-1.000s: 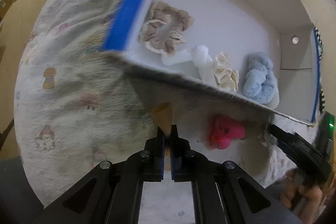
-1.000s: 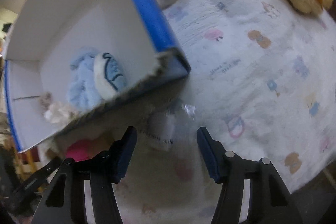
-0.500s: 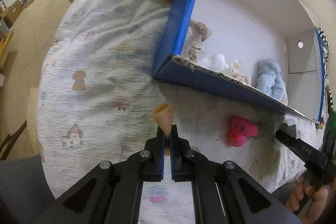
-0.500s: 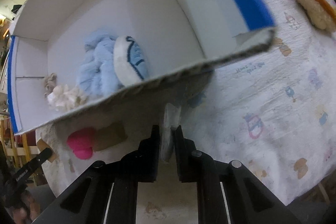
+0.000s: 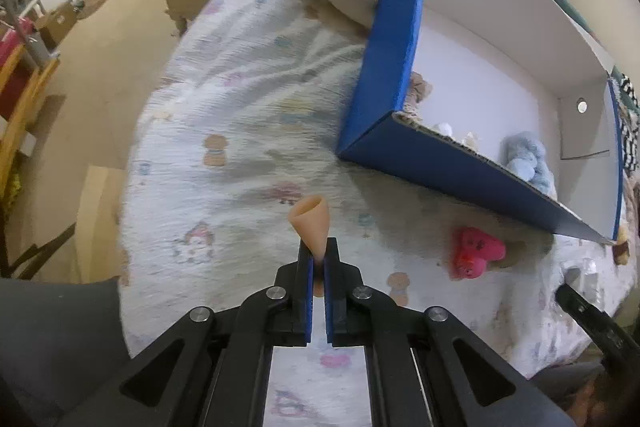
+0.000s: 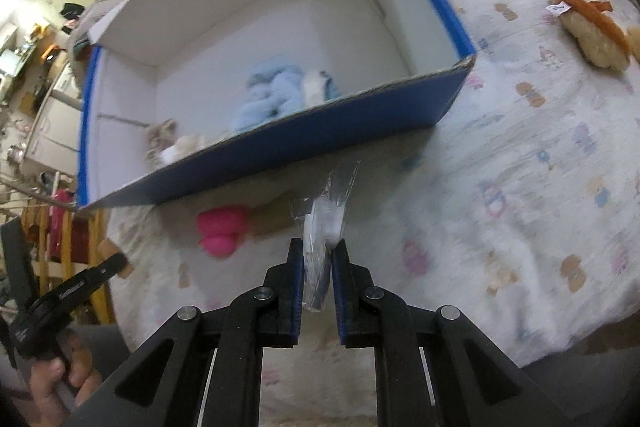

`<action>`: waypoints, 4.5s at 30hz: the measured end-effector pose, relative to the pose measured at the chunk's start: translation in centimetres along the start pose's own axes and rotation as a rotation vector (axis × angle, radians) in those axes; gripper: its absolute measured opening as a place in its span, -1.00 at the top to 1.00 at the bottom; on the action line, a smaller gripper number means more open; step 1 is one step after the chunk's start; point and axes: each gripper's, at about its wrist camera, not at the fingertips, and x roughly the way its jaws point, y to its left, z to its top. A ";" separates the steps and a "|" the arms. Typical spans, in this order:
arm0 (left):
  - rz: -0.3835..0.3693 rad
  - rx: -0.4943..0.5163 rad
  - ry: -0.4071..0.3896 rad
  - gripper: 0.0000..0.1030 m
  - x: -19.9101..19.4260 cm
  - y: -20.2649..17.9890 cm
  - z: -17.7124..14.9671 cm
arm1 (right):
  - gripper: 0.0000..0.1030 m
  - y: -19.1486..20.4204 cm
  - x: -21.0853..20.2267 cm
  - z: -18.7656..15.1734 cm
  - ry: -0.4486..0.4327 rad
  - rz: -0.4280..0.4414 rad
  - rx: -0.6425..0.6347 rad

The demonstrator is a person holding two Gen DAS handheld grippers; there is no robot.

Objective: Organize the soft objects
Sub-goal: 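Lift the foam piece and plastic bag and carry both over the box, then open both tools to drop the foam piece and bag into the box, then withdraw both open tools from the box toward the pink toy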

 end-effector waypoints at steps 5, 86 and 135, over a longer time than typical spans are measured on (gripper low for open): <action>0.034 0.009 -0.039 0.92 -0.4 -1.1 -1.0 | 0.71 2.0 -1.0 -0.9 -0.031 0.005 -0.076; 0.066 0.370 -0.209 0.89 1.1 -13.5 9.3 | 0.71 8.0 3.4 10.8 -0.134 -0.118 -0.325; 0.128 0.353 -0.338 -0.31 -6.6 -11.3 7.8 | -0.76 6.4 -2.0 10.3 -0.267 0.017 -0.203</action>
